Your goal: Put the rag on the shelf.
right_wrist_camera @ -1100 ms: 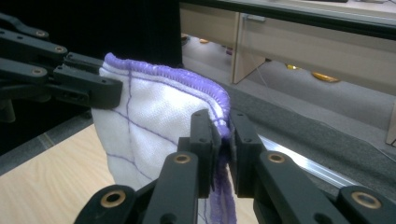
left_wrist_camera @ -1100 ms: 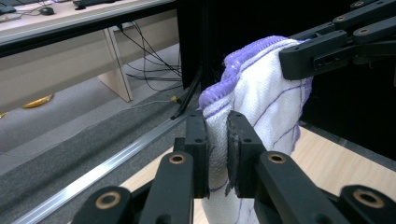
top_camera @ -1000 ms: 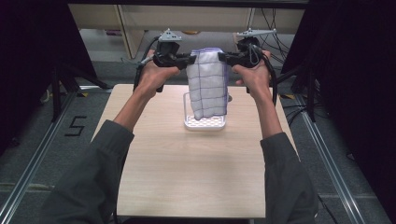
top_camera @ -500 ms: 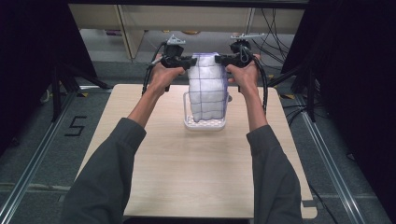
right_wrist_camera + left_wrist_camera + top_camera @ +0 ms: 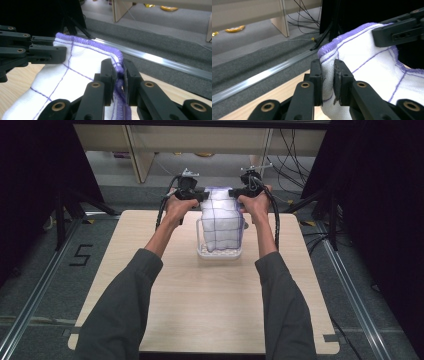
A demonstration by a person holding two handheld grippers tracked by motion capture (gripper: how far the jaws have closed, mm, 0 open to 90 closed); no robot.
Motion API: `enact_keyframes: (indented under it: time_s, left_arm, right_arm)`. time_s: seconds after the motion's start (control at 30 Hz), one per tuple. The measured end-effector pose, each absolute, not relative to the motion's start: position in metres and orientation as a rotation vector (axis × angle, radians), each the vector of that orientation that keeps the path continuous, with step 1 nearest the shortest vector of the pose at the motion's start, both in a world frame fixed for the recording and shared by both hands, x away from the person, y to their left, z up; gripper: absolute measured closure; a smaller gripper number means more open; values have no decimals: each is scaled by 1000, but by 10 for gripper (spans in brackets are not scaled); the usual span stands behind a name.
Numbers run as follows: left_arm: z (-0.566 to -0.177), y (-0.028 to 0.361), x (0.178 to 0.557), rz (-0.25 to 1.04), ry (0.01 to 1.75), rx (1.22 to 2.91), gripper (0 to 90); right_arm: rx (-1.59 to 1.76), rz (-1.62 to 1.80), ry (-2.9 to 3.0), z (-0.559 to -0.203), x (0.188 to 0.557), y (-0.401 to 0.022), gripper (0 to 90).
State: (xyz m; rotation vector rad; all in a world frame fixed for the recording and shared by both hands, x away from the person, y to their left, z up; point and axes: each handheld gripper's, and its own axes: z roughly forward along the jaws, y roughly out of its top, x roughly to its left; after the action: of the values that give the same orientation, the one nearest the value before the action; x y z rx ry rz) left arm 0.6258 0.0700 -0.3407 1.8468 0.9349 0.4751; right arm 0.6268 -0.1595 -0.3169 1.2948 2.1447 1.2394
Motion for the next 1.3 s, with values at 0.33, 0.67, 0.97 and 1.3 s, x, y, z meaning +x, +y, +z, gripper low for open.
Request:
enact_keyframes:
  time_s: [0.33, 0.67, 0.97, 1.3]
  left_arm:
    - [-347, 74, 618, 433, 960, 1898, 610]
    - [-339, 100, 590, 381, 965, 1915, 517]
    - [-330, 124, 554, 347, 970, 1897, 362]
    - [-346, 134, 506, 321, 949, 1868, 311]
  right_arm:
    - [1369, 1158, 2181, -336, 628, -161, 667]
    - [1364, 1180, 2175, -322, 612, -171, 560]
    - [1266, 1253, 2147, -296, 580, -183, 485]
    - [1201, 1306, 2172, -294, 540, -193, 441]
